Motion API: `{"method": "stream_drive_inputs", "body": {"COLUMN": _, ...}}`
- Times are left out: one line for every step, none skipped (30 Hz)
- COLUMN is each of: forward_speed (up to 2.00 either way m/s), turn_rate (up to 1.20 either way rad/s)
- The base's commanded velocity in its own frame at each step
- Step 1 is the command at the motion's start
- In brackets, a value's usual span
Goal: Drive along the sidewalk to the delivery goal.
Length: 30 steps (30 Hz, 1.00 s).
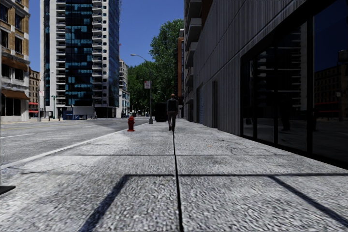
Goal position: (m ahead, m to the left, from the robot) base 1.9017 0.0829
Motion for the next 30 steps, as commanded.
{"method": "stream_drive_inputs", "body": {"forward_speed": 2.0, "turn_rate": 0.0}}
{"method": "stream_drive_inputs", "body": {"forward_speed": 2.0, "turn_rate": 0.0}}
{"method": "stream_drive_inputs", "body": {"forward_speed": 2.0, "turn_rate": 0.0}}
{"method": "stream_drive_inputs", "body": {"forward_speed": 2.0, "turn_rate": 0.0}}
{"method": "stream_drive_inputs", "body": {"forward_speed": 2.0, "turn_rate": 0.0}}
{"method": "stream_drive_inputs", "body": {"forward_speed": 2.0, "turn_rate": 0.0}}
{"method": "stream_drive_inputs", "body": {"forward_speed": 2.0, "turn_rate": 0.0}}
{"method": "stream_drive_inputs", "body": {"forward_speed": 2.0, "turn_rate": 0.0}}
{"method": "stream_drive_inputs", "body": {"forward_speed": 2.0, "turn_rate": 0.0}}
{"method": "stream_drive_inputs", "body": {"forward_speed": 2.0, "turn_rate": 0.0}}
{"method": "stream_drive_inputs", "body": {"forward_speed": 2.0, "turn_rate": 0.0}}
{"method": "stream_drive_inputs", "body": {"forward_speed": 2.0, "turn_rate": 0.0}}
{"method": "stream_drive_inputs", "body": {"forward_speed": 2.0, "turn_rate": 0.0}}
{"method": "stream_drive_inputs", "body": {"forward_speed": 2.0, "turn_rate": 0.0}}
{"method": "stream_drive_inputs", "body": {"forward_speed": 2.0, "turn_rate": 0.0}}
{"method": "stream_drive_inputs", "body": {"forward_speed": 2.0, "turn_rate": 0.0}}
{"method": "stream_drive_inputs", "body": {"forward_speed": 1.98, "turn_rate": 0.0}}
{"method": "stream_drive_inputs", "body": {"forward_speed": 1.98, "turn_rate": 0.0}}
{"method": "stream_drive_inputs", "body": {"forward_speed": 1.65, "turn_rate": 0.0}}
{"method": "stream_drive_inputs", "body": {"forward_speed": 0.85, "turn_rate": 0.0}}
{"method": "stream_drive_inputs", "body": {"forward_speed": 0.0, "turn_rate": 0.0}}
{"method": "stream_drive_inputs", "body": {"forward_speed": 0.0, "turn_rate": 0.0}}
{"method": "stream_drive_inputs", "body": {"forward_speed": 0.0, "turn_rate": 0.0}}
{"method": "stream_drive_inputs", "body": {"forward_speed": 0.0, "turn_rate": 0.0}}
{"method": "stream_drive_inputs", "body": {"forward_speed": 0.0, "turn_rate": 0.0}}
{"method": "stream_drive_inputs", "body": {"forward_speed": 0.0, "turn_rate": 0.0}}
{"method": "stream_drive_inputs", "body": {"forward_speed": 0.0, "turn_rate": 0.0}}
{"method": "stream_drive_inputs", "body": {"forward_speed": 0.0, "turn_rate": 0.0}}
{"method": "stream_drive_inputs", "body": {"forward_speed": 0.0, "turn_rate": 0.0}}
{"method": "stream_drive_inputs", "body": {"forward_speed": 0.0, "turn_rate": 0.0}}
